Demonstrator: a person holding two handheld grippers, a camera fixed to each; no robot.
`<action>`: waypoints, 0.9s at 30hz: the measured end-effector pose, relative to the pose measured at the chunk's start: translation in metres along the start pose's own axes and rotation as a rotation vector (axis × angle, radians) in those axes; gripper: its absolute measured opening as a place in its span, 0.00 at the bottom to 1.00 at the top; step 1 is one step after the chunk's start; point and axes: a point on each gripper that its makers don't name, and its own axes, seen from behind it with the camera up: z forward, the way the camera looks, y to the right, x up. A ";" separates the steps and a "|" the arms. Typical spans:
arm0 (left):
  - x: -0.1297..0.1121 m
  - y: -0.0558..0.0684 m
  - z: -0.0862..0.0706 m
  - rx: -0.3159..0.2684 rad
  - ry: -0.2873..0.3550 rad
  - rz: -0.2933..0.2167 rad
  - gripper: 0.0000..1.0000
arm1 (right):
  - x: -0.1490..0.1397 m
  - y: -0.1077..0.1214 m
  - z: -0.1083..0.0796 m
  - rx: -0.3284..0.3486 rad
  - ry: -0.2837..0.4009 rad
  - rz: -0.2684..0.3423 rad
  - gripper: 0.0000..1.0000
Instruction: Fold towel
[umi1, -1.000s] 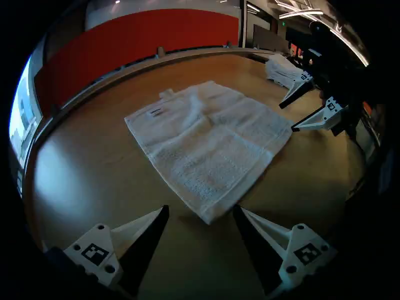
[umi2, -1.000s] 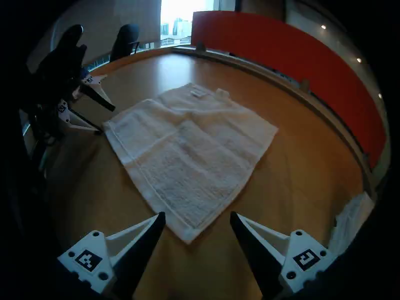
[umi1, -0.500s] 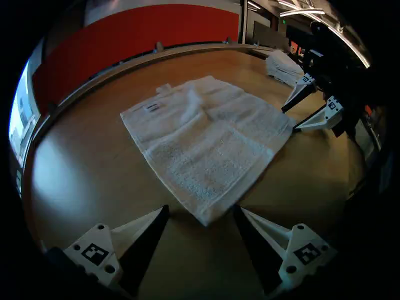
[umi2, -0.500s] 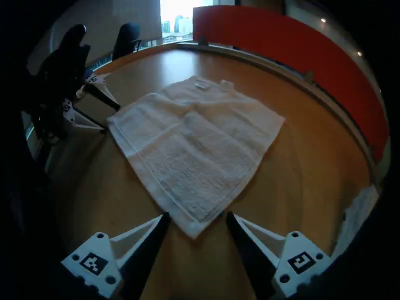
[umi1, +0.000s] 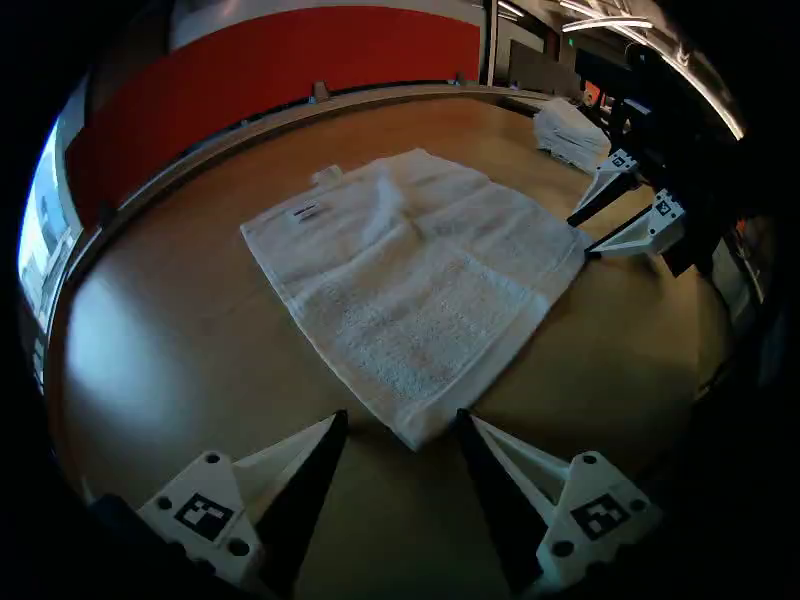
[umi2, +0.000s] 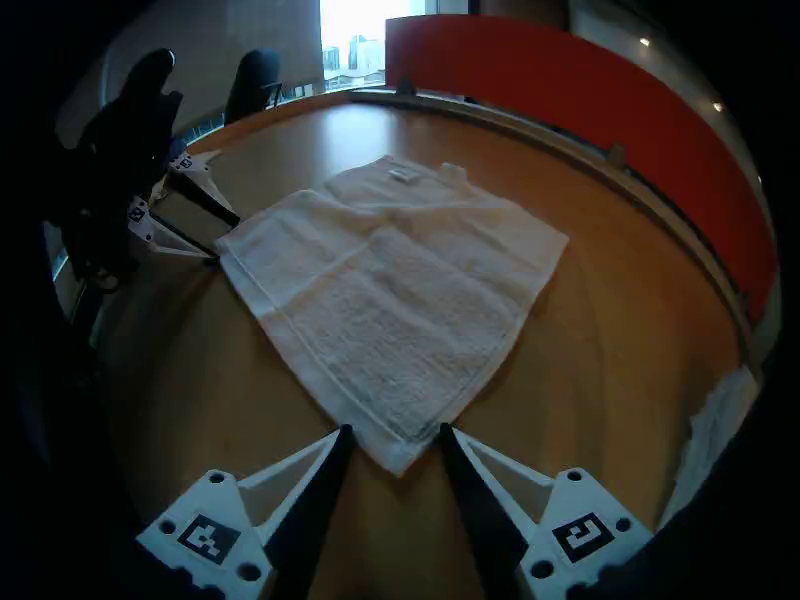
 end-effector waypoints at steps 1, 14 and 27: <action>0.000 0.000 0.000 0.001 -0.001 -0.002 0.75 | 0.000 0.000 0.000 0.000 0.000 0.000 0.59; 0.000 0.004 0.001 0.012 -0.012 -0.008 0.25 | 0.000 -0.001 0.000 0.003 -0.001 0.006 0.35; 0.001 0.006 -0.002 0.006 -0.009 -0.072 0.18 | 0.005 -0.003 -0.003 0.002 0.013 0.024 0.09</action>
